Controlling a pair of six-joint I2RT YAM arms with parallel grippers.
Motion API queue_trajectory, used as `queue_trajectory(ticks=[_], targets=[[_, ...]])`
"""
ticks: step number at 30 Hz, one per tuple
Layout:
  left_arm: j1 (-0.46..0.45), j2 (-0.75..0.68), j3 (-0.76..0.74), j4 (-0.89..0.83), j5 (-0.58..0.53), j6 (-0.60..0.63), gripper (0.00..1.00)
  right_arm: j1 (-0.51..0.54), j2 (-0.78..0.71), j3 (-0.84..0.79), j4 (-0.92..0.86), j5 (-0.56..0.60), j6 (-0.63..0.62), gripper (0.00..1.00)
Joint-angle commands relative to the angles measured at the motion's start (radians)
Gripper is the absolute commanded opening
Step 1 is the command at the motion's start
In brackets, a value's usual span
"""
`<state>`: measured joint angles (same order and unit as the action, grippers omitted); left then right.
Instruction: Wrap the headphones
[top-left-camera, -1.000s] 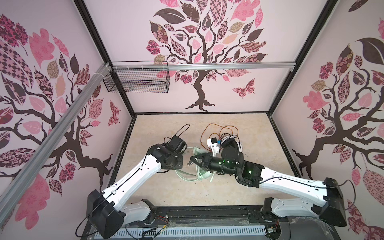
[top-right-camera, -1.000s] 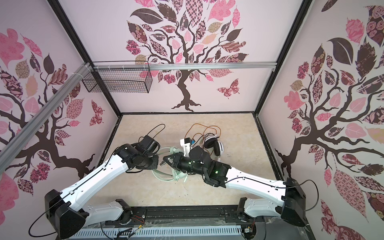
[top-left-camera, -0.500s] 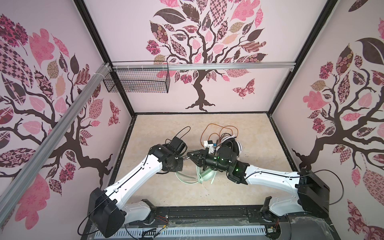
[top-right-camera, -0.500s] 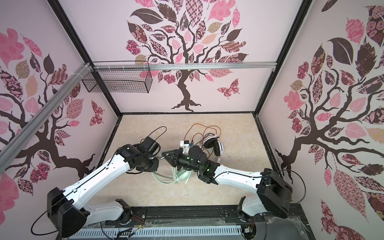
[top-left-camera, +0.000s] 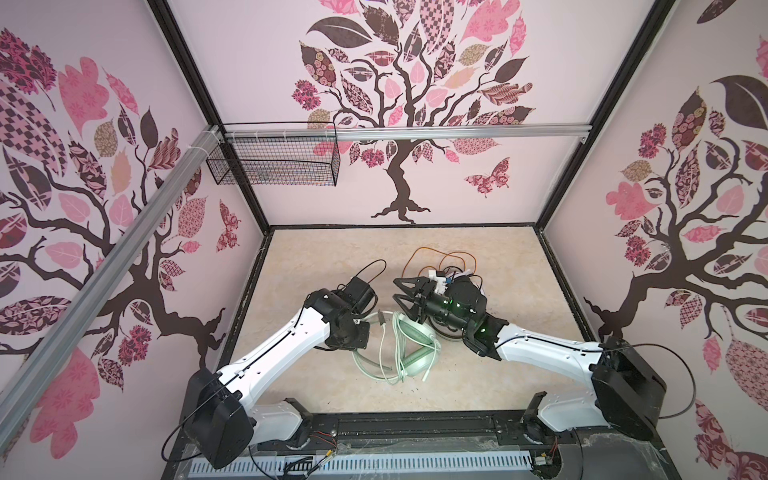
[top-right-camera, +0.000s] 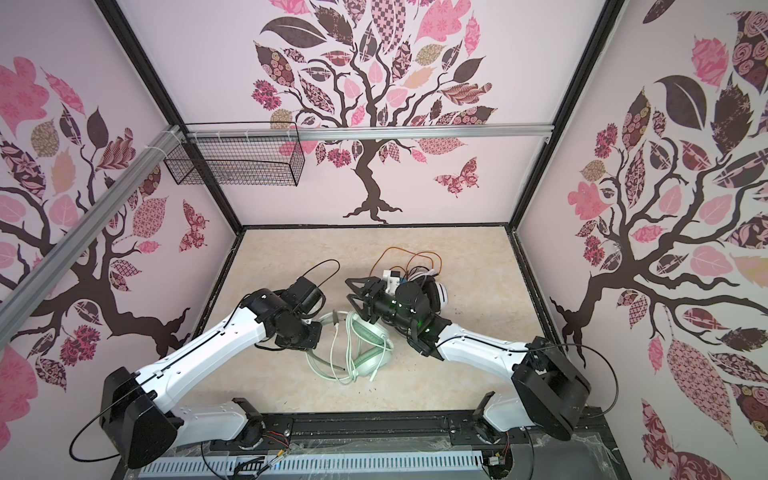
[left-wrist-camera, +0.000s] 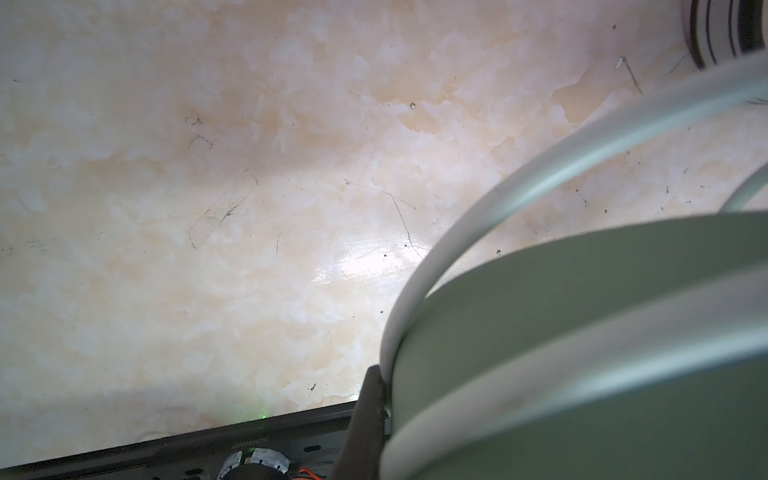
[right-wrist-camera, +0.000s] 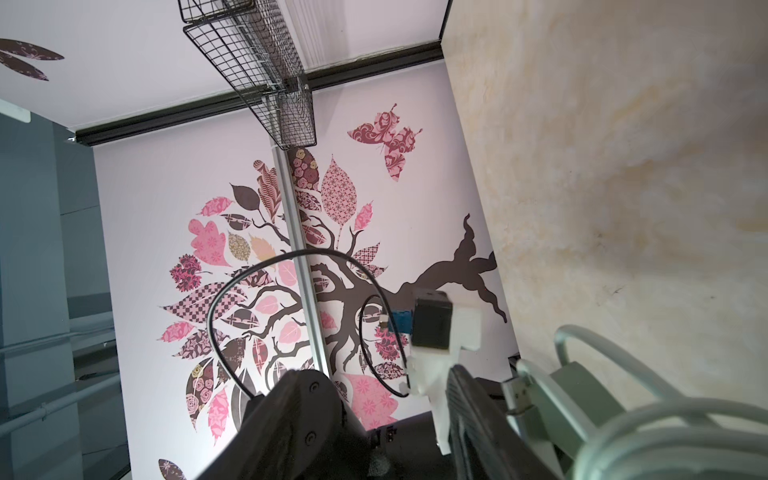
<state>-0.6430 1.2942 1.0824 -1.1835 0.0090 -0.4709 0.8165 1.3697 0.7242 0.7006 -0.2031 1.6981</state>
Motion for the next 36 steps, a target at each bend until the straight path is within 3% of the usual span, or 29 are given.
queue_trajectory(ticks=[1,4,9,12,14,15,19,22,26,30,36], targets=[[0.000,-0.018,-0.021,0.040,0.055,-0.004,0.00,-0.014,-0.068,-0.009,0.024,-0.029,-0.033,0.58],[0.000,-0.025,-0.026,0.029,0.050,-0.009,0.00,-0.032,-0.135,0.027,-0.096,-0.042,-0.172,0.58],[0.000,-0.038,-0.046,0.020,0.036,-0.016,0.00,-0.042,-0.195,0.339,-0.746,-0.008,-0.816,0.60],[-0.001,-0.039,-0.051,0.019,0.031,-0.021,0.00,-0.040,-0.164,0.492,-1.065,0.037,-1.085,0.57],[0.000,-0.041,-0.055,0.022,0.036,-0.026,0.00,-0.039,-0.169,0.517,-1.193,0.092,-1.188,0.55],[-0.001,-0.042,-0.056,0.024,0.037,-0.027,0.00,-0.039,-0.183,0.510,-1.227,0.067,-1.242,0.55],[-0.001,-0.049,-0.057,0.031,0.035,-0.033,0.00,0.022,-0.258,0.465,-1.298,-0.042,-1.357,0.53],[0.000,-0.045,-0.040,0.038,0.012,-0.032,0.00,0.141,-0.273,0.451,-1.359,-0.082,-1.399,0.49],[0.005,-0.011,0.014,0.040,-0.068,-0.023,0.00,0.371,-0.230,0.473,-1.438,0.101,-1.386,0.44],[0.016,0.034,0.083,0.029,-0.089,-0.017,0.00,0.528,-0.138,0.498,-1.483,0.285,-1.368,0.37],[0.015,0.036,0.121,0.033,-0.095,-0.016,0.00,0.631,0.017,0.538,-1.457,0.443,-1.367,0.34]])
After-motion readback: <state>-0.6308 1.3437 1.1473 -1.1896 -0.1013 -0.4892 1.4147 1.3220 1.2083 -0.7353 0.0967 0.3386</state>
